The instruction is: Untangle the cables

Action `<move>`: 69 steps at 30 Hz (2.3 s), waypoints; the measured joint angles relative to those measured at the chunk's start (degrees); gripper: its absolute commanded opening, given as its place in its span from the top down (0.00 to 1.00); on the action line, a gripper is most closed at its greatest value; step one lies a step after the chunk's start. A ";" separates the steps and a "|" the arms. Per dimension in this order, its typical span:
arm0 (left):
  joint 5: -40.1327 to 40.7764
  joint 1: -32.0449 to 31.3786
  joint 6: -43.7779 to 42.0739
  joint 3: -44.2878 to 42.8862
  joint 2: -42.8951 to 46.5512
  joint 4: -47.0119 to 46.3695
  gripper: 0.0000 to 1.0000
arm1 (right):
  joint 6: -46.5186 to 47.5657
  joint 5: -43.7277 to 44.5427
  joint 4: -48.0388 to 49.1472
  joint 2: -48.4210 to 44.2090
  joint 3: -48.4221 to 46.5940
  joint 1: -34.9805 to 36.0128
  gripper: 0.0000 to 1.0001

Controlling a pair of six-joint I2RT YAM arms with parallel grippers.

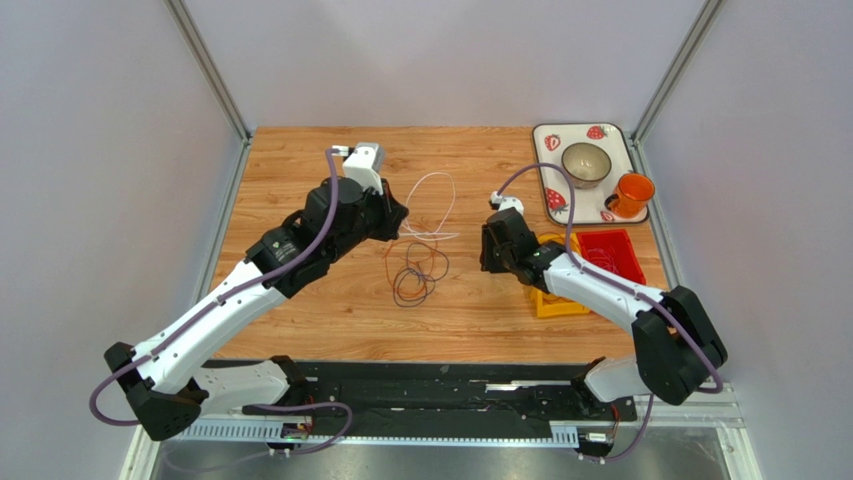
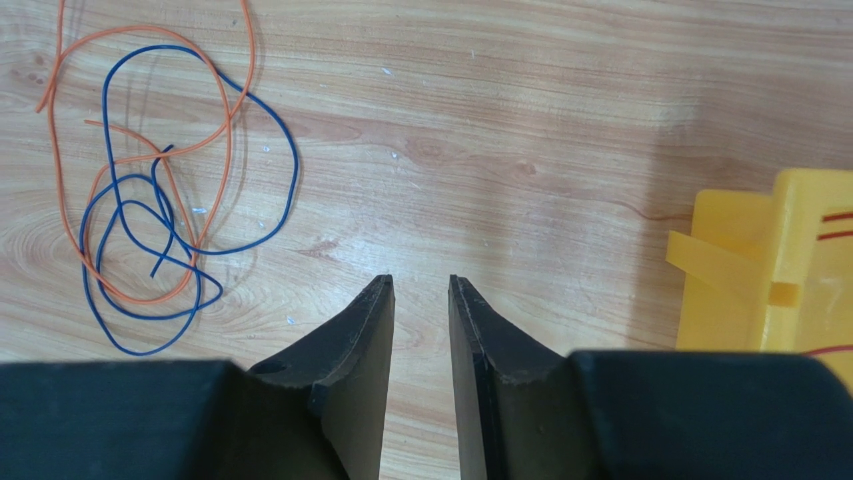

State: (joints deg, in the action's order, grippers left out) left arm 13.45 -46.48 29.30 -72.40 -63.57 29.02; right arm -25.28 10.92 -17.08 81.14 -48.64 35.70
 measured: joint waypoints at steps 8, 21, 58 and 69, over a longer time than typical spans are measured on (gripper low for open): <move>-2.12 -1.62 -0.09 1.99 -1.07 -3.04 1.00 | -0.44 0.57 3.06 -7.93 5.66 -0.15 0.58; -2.69 -1.62 2.29 3.72 -6.03 -2.49 1.00 | 4.76 -14.08 3.98 -33.42 11.30 -0.15 0.31; -9.81 0.50 13.31 0.68 -8.28 8.87 1.00 | 20.61 -13.27 5.11 -17.75 -3.04 22.36 0.35; -10.56 1.36 13.31 1.25 -8.28 8.66 1.00 | 23.26 -9.16 5.20 -17.25 -4.63 24.17 0.37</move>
State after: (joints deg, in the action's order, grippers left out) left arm 2.90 -45.12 42.61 -71.16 -71.85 37.67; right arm -2.02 1.76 -11.88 63.90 -53.28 59.88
